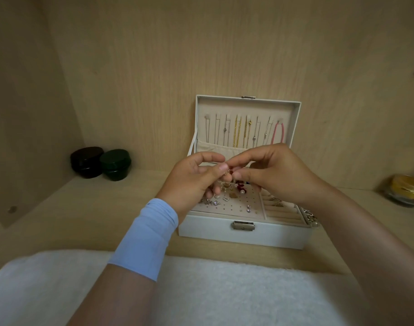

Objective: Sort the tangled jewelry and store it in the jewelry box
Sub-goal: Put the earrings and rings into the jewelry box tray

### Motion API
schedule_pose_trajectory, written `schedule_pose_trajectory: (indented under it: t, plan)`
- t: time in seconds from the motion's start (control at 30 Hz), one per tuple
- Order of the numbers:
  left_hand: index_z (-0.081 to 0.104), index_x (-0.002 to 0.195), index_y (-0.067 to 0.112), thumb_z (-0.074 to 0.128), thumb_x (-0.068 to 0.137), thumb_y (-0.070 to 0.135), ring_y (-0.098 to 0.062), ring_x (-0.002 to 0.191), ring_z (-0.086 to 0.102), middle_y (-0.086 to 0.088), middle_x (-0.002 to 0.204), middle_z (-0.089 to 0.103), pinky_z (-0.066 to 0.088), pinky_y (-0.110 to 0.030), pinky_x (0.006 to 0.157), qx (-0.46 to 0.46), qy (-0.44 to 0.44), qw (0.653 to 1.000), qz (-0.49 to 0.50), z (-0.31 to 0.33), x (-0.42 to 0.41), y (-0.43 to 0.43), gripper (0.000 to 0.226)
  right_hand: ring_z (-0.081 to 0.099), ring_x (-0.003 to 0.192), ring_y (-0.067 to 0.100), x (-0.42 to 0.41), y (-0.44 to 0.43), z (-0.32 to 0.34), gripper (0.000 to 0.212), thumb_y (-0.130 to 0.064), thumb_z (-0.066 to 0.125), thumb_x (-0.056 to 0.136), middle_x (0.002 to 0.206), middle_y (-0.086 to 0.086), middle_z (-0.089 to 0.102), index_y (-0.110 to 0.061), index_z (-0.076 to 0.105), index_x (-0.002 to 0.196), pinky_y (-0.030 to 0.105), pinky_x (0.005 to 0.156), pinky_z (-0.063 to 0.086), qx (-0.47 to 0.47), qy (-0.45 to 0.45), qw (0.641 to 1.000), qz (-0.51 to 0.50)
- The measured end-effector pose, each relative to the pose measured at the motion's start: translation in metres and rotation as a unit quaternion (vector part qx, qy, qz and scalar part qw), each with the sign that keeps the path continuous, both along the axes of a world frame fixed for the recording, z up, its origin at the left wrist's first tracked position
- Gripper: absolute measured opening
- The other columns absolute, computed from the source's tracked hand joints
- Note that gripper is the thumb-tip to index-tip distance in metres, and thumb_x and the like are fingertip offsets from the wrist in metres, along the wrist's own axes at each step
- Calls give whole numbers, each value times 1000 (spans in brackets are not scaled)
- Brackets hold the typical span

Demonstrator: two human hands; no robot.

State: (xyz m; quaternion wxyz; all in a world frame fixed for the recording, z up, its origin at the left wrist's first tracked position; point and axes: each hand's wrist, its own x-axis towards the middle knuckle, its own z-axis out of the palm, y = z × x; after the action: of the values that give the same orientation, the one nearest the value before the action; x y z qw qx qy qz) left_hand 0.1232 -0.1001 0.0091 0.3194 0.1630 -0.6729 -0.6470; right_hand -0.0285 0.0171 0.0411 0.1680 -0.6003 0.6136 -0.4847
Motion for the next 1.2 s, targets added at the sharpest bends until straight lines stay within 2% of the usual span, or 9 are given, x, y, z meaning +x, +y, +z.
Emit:
schedule_pose_trajectory:
  t: [0.07, 0.2, 0.33, 0.5, 0.77, 0.9, 1.0, 1.1, 1.2]
  plan:
    - [64, 103, 13, 64, 93, 13, -12, 51, 53, -4, 77, 73, 41, -20, 45, -1, -9, 1000, -2, -1, -1, 0, 9, 53, 50, 12, -1, 1, 1, 15, -7, 77, 82, 75, 2, 75, -19, 80, 91, 19, 50, 46, 4, -25, 1000, -4]
    - [67, 99, 11, 62, 95, 11, -13, 52, 53, -4, 79, 73, 41, -20, 45, -3, -28, 1000, -5, -3, -2, 1, 6, 50, 48, 10, 0, 1, -1, 9, -4, 72, 87, 68, -1, 72, -9, 76, 92, 15, 45, 40, 45, -84, 995, -4]
    - [69, 99, 13, 57, 99, 15, -13, 54, 55, -6, 86, 75, 41, -22, 46, -7, -32, 999, -11, 1, 0, 1, 12, 47, 47, 11, 0, 0, -1, 8, -11, 69, 90, 75, 5, 72, -11, 75, 96, 18, 40, 31, 78, -144, 986, -35]
    - [74, 94, 12, 73, 87, 14, -10, 52, 55, -9, 79, 73, 42, -20, 45, -47, -34, 998, 36, 6, -1, 5, 7, 44, 44, 14, -1, -1, 0, 11, -11, 73, 87, 68, 6, 66, -17, 75, 95, 18, 39, 27, 51, -175, 983, -32]
    - [74, 91, 18, 63, 96, 24, -8, 57, 56, 5, 77, 70, 42, -21, 47, -78, -84, 993, 21, 25, -17, 8, 13, 53, 46, 2, -8, 9, 14, 16, -12, 83, 78, 77, -7, 76, -18, 80, 92, 13, 49, 44, -31, 17, 994, -108]
    - [75, 88, 17, 61, 96, 32, -9, 53, 55, -9, 81, 73, 44, -22, 50, -147, -137, 979, 24, 39, -27, 4, 22, 53, 46, 4, -20, 12, 15, 10, -20, 79, 82, 65, -14, 72, -21, 81, 92, 10, 48, 40, -48, 64, 990, -112]
    - [74, 91, 19, 60, 97, 29, -11, 64, 60, 3, 82, 74, 47, -21, 56, -157, -145, 976, 31, 37, -35, -1, 19, 62, 60, -1, -35, 10, 8, 4, -25, 80, 82, 73, -16, 74, -26, 81, 87, 15, 63, 48, -11, 93, 985, -144]
    - [75, 91, 30, 67, 92, 31, 0, 75, 61, 17, 85, 70, 45, -18, 69, -267, -211, 938, 68, 26, -43, -5, 9, 66, 80, -1, -46, 5, -8, 3, -29, 81, 83, 80, -16, 73, -32, 80, 81, 31, 82, 55, 100, 167, 962, -192]
    - [77, 93, 35, 72, 87, 35, 3, 83, 58, 23, 89, 66, 43, -18, 74, -358, -300, 883, 42, 16, -50, -2, 8, 65, 76, 1, -45, 1, -22, 4, -34, 78, 83, 75, -16, 72, -34, 79, 79, 35, 77, 57, 152, 224, 940, -208]
